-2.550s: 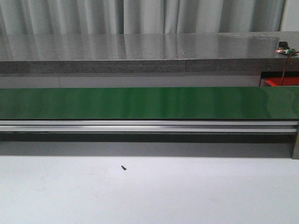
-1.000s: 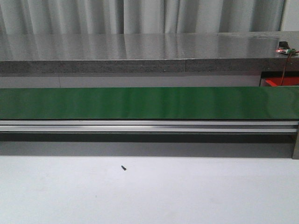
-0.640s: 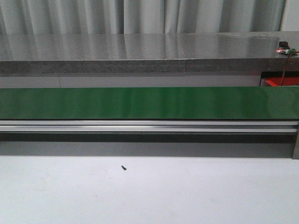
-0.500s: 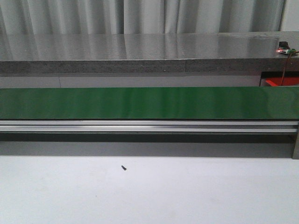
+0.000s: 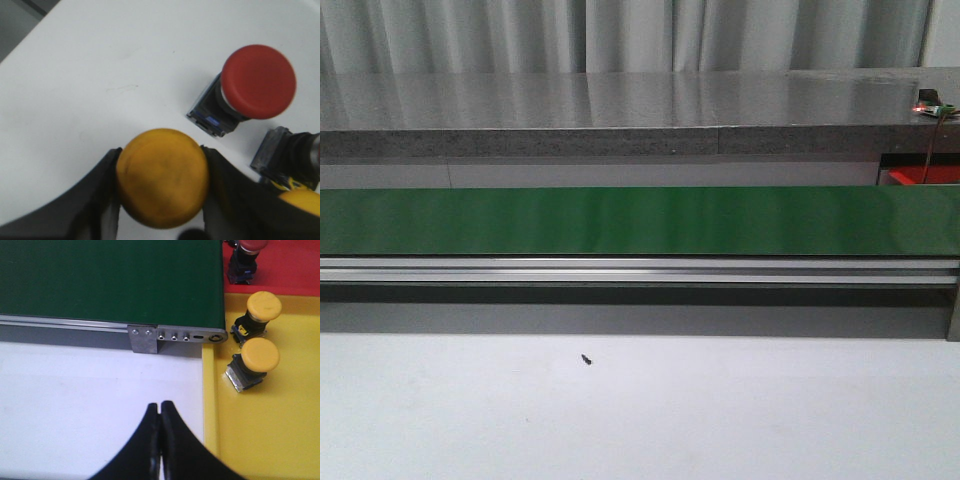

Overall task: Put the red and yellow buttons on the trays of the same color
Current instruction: 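Lower the left gripper and grasp the yellow button, then carry the yellow button onto the belt start and release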

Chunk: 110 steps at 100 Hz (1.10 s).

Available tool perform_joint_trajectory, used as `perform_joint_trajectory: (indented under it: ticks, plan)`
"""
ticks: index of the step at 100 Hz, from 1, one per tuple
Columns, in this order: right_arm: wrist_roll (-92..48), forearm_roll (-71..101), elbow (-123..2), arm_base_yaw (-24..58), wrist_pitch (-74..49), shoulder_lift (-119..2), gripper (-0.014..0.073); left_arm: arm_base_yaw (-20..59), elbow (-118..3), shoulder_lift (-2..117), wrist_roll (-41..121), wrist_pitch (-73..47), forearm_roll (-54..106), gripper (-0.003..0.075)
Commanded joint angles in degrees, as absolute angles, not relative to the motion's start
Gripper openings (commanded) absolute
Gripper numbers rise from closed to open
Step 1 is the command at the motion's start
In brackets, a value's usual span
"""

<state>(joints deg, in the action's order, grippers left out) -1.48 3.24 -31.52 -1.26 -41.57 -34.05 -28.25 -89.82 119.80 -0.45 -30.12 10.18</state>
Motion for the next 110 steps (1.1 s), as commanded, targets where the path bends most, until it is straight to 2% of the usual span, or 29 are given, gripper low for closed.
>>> perform_joint_trajectory:
  ticks: [1, 28, 54, 72, 110]
  plan:
    - [-1.56, 3.17, -33.05, -1.05, -38.00, -33.99, -0.0066, -28.52, -91.57, 112.73, -0.49, -29.03, 9.82, 0.0135]
    - [-1.56, 3.17, -33.05, -1.05, -38.00, -33.99, -0.0066, -28.52, -89.70, 104.01, 0.43, -31.74, 8.76, 0.0135]
    - [-1.56, 3.17, -33.05, -1.05, -38.00, -33.99, -0.0066, -28.25, -79.11, 92.99, 5.67, -29.94, 14.21, 0.0135]
    - [-1.56, 3.17, -33.05, -1.05, -38.00, -33.99, -0.0066, -23.93, -73.76, 87.84, 6.81, -29.79, 14.61, 0.0135]
    - [-1.56, 3.17, -33.05, -1.05, -38.00, -33.99, -0.0066, -12.45, -68.61, 87.94, 7.06, -27.64, 14.29, 0.0135]
